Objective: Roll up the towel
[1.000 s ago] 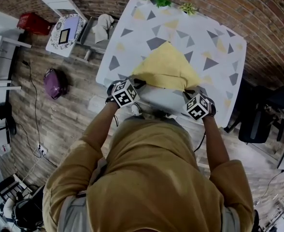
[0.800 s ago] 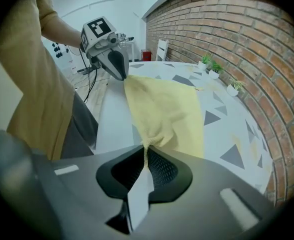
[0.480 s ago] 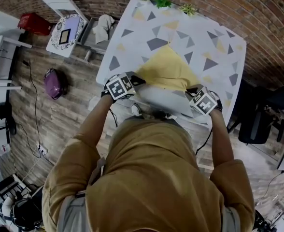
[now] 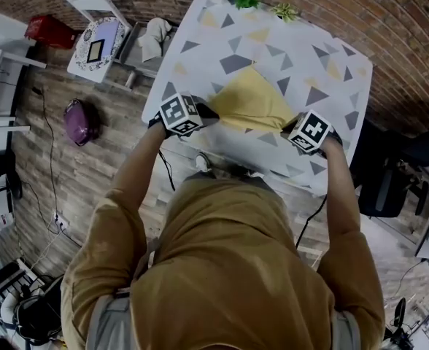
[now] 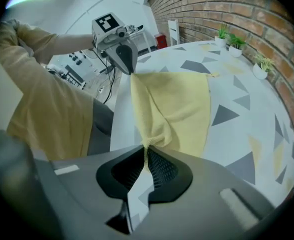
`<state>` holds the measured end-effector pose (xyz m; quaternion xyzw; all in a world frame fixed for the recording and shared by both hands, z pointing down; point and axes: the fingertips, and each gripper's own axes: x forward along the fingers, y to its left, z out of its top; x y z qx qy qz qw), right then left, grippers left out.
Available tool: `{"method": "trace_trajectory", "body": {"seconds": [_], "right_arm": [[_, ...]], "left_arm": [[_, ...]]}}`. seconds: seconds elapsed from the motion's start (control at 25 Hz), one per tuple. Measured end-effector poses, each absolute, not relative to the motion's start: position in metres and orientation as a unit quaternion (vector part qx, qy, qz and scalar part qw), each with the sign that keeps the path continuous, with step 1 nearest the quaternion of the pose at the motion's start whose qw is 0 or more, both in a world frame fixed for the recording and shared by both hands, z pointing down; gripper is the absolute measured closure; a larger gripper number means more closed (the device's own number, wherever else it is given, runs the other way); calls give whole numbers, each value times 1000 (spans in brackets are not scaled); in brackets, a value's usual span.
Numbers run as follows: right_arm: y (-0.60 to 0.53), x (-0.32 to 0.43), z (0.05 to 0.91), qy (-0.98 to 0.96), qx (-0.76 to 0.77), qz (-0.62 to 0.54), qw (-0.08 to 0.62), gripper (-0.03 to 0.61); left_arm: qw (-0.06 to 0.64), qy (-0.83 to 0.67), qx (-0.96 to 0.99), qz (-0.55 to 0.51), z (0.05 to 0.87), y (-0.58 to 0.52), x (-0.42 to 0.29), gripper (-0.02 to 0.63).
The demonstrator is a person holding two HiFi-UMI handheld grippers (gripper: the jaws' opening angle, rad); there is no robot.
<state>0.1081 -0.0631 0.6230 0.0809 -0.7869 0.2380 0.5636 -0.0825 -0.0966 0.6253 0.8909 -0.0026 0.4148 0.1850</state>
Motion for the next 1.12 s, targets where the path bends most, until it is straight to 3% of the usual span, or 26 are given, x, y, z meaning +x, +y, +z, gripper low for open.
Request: {"method": "trace_trajectory", "body": {"seconds": [0.52, 0.96, 1.12], "right_arm": [[-112, 121, 631, -787, 116, 276, 539, 551], [-118, 139, 657, -768, 145, 252, 571, 549], [-126, 143, 660, -762, 191, 203, 585, 549]], "left_arm": [[225, -58, 880, 414, 643, -134, -87, 545], [165, -81, 868, 461, 655, -140, -84, 543], [97, -114, 867, 476, 657, -148, -83, 541]]}}
